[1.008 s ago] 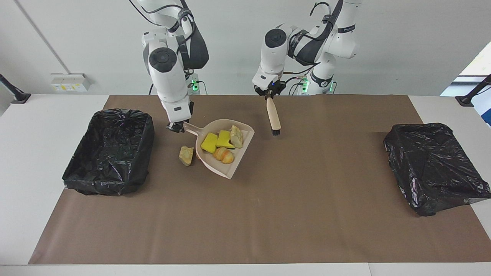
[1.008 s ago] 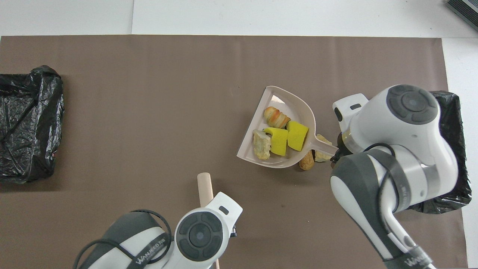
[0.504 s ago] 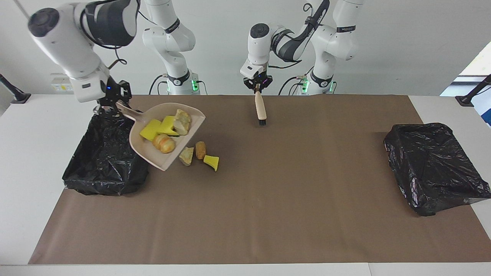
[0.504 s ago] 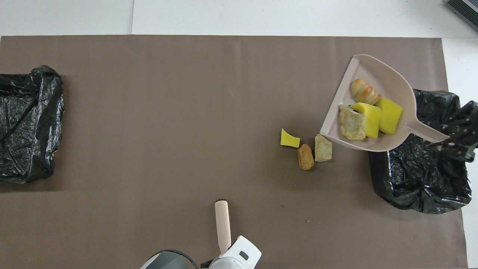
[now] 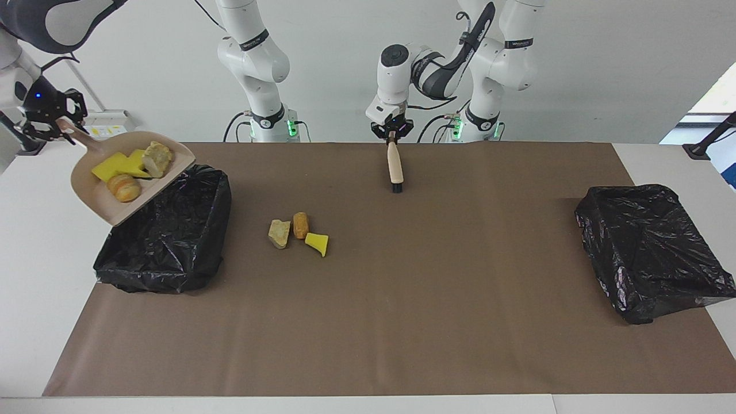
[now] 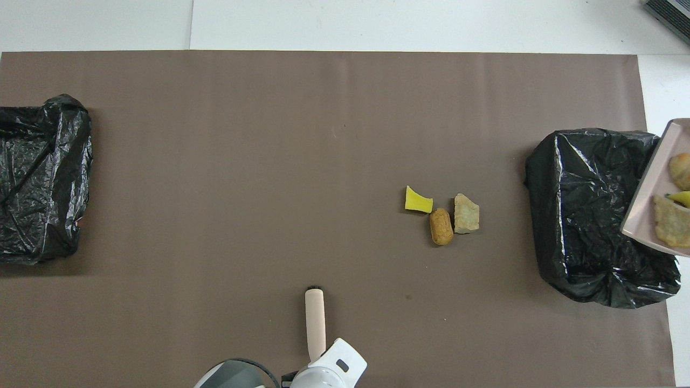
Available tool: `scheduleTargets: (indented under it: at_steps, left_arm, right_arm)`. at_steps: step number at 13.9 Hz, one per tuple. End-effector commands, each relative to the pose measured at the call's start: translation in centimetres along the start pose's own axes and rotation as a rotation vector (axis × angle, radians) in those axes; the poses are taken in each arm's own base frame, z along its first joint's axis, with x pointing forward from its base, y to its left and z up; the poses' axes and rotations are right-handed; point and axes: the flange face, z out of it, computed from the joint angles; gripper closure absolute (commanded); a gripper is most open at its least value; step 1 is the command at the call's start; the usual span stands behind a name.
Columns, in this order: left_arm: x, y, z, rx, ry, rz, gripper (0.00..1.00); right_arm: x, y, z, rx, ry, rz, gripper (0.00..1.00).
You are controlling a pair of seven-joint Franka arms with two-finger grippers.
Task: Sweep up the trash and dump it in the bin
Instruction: 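Tip the dustpan into the bin while the left gripper releases the brush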
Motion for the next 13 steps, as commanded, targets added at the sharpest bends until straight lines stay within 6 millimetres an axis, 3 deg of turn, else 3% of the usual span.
scheduleTargets:
  at_steps: [1, 4, 5, 7, 9, 10, 13]
  left_arm:
    - [0.5, -1.2, 0.7, 0.000, 0.005, 0.012, 0.83]
    - [2.7, -0.5, -0.3, -0.014, -0.003, -0.014, 0.28]
    - [4.0, -0.1, -1.8, -0.039, 0.008, -0.036, 0.00]
    - [5.5, 0.3, -4.8, -0.037, 0.004, 0.000, 0.00]
    - [9.0, -1.2, -8.9, 0.009, 0.053, 0.037, 0.00]
    - [10.6, -1.8, -11.7, 0.002, 0.062, 0.052, 0.00]
    - [16.0, -6.7, -20.4, -0.024, 0.089, 0.105, 0.00]
  right_arm:
    - [-2.4, 1.4, -0.7, -0.120, -0.138, -0.127, 1.00]
    - [-3.4, 2.6, 1.7, -0.199, -0.280, -0.196, 1.00]
    - [-2.9, 2.8, 2.7, -0.207, -0.310, -0.219, 1.00]
    - [-2.0, 3.1, 4.5, -0.213, -0.386, -0.274, 1.00]
    - [-0.9, 3.2, 5.4, -0.222, -0.459, -0.338, 1.00]
    - [0.7, 3.4, 5.3, -0.227, -0.488, -0.376, 1.00]
    - [3.3, 3.3, 5.2, -0.243, -0.569, -0.416, 1.00]
